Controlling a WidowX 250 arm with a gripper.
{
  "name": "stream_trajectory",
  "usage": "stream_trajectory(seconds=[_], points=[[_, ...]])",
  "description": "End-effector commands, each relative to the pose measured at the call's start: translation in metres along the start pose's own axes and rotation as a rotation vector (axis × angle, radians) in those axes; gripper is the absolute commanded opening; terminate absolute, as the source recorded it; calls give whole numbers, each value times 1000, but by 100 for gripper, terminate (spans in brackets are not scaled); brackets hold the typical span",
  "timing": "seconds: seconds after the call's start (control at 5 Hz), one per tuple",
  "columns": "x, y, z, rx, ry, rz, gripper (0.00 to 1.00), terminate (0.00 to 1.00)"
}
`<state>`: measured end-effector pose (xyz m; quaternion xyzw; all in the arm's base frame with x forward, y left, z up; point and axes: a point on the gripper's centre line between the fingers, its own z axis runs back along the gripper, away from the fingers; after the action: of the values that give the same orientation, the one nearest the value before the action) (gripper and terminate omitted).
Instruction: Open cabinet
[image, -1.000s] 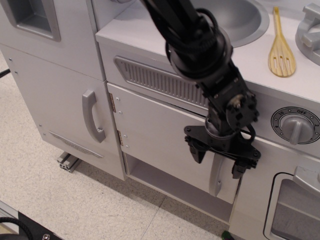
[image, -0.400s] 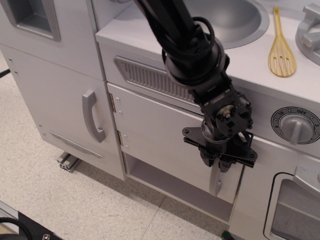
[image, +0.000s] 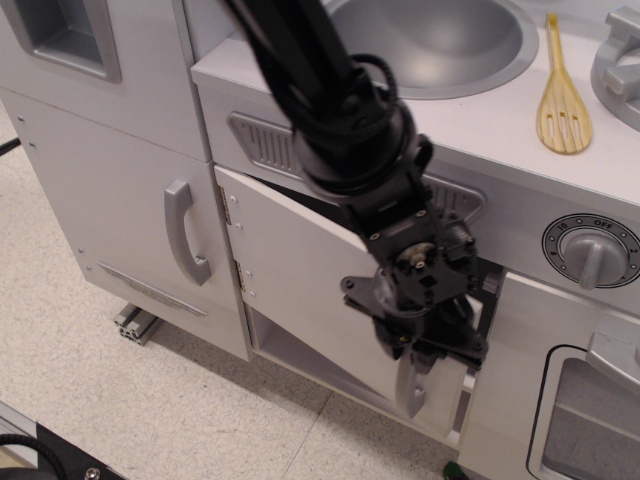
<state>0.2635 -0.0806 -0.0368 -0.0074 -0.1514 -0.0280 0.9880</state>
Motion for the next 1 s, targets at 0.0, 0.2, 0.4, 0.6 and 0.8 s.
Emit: stream_trajectory(seconds=[0.0,0.2,0.4,0.6,0.8], points=[[-16,29,49,-10,22,-13,100,0],[-20,46,75,30,84,7,100,0],[-11,53,98,13,51,56,100,0],[12,42,102,-24,9,86,100,0],[37,27,94,-17,-43,119,100,0]])
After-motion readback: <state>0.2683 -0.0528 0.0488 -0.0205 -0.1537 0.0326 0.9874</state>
